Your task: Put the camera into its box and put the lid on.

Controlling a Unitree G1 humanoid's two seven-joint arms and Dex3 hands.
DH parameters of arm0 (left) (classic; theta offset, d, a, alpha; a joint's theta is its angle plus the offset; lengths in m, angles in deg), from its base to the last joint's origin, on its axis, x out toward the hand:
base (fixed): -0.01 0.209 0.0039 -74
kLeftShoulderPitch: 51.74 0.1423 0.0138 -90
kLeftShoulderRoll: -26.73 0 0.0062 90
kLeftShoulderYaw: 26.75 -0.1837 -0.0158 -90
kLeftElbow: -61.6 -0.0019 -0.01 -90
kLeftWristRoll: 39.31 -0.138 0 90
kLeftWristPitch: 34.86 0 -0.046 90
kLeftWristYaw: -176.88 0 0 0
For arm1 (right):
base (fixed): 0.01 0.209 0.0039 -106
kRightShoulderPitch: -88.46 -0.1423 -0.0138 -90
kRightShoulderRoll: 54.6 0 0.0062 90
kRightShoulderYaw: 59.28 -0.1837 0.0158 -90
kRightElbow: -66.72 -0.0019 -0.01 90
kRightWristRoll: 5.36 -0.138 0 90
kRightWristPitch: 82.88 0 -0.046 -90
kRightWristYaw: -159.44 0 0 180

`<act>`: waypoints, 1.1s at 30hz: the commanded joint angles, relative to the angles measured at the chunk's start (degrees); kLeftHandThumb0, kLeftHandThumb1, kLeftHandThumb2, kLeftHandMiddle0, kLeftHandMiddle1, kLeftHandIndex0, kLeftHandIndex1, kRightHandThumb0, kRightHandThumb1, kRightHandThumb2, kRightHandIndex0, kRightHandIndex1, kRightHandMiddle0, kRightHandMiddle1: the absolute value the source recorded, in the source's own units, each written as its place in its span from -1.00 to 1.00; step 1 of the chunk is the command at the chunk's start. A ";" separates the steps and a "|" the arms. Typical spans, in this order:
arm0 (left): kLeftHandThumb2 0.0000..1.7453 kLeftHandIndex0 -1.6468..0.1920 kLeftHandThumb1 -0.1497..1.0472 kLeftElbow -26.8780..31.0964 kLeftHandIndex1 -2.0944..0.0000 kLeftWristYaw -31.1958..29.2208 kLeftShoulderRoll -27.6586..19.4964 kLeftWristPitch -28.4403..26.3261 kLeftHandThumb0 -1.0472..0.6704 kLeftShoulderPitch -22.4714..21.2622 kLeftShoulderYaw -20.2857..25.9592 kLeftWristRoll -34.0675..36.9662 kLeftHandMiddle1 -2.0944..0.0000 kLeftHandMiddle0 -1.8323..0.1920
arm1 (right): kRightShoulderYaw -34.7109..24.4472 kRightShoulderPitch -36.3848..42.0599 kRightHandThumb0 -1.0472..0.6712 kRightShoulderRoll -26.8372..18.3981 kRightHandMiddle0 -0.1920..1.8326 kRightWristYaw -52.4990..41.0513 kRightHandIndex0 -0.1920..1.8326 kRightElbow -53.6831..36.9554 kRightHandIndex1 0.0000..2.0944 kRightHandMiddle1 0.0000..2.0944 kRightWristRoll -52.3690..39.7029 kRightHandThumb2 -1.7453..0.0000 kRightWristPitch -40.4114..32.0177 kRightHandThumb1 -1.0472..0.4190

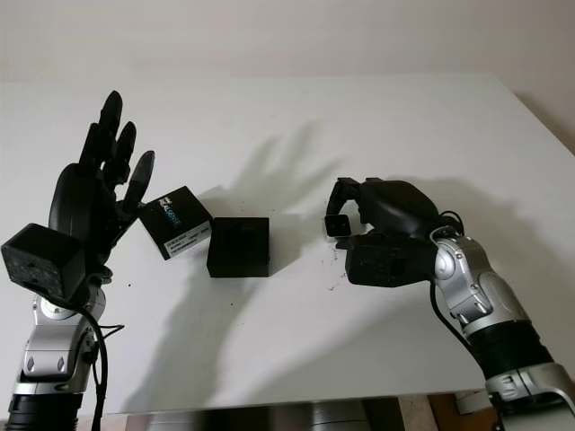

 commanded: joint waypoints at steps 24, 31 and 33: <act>-0.63 0.75 1.00 3.29 0.95 0.07 0.91 -2.03 -0.52 1.69 -0.22 -0.46 0.95 0.71 | -2.97 -1.22 -0.14 1.17 -0.61 -7.40 -0.48 -2.48 -0.94 0.76 -10.50 0.90 -4.89 -1.00; -0.63 0.75 1.00 3.45 0.95 0.02 1.23 -2.31 -0.52 1.70 -0.30 -0.38 0.95 0.71 | -3.65 -0.26 -0.14 1.33 -0.64 -8.85 -0.52 -7.42 -0.96 0.82 -12.49 0.90 -5.78 -1.00; -0.63 0.75 1.00 3.65 0.95 0.01 1.30 -2.59 -0.52 1.67 -0.37 -0.37 0.95 0.71 | -3.65 -0.08 -0.15 1.43 -0.65 -9.49 -0.52 -9.20 -0.96 0.85 -12.75 0.89 -7.03 -1.00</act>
